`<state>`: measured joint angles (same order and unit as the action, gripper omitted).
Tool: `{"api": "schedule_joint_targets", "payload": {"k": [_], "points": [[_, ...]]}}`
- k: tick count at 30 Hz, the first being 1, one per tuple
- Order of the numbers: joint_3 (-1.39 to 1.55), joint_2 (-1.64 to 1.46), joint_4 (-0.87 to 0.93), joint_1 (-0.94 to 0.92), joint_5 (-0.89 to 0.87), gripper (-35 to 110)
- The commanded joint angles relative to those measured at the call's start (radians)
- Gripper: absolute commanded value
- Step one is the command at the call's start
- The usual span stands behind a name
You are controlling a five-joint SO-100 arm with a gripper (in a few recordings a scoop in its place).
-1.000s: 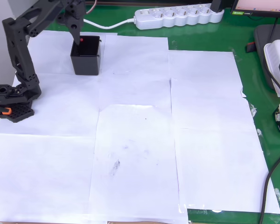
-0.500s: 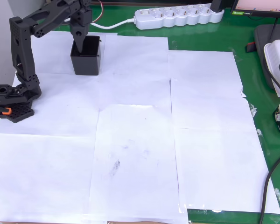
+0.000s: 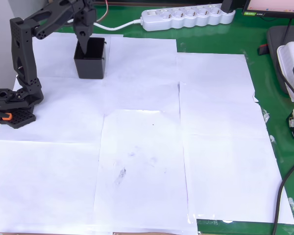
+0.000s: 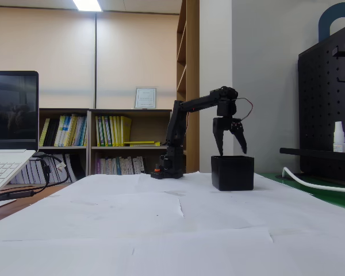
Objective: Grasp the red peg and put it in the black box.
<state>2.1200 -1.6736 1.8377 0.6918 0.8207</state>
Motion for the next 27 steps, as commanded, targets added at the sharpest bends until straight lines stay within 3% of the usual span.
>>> {"api": "schedule_joint_targets", "payload": {"k": [1, 3, 12, 27], "points": [[0.098, 0.250, 0.114, -0.044, 0.140, 14], [0.017, 0.356, 0.092, -0.098, 0.225, 0], [-0.638, 0.756, -0.192, -0.448, 0.488, 0], [-1.738, 1.437, -0.439, -0.580, 0.580, 0]]}}
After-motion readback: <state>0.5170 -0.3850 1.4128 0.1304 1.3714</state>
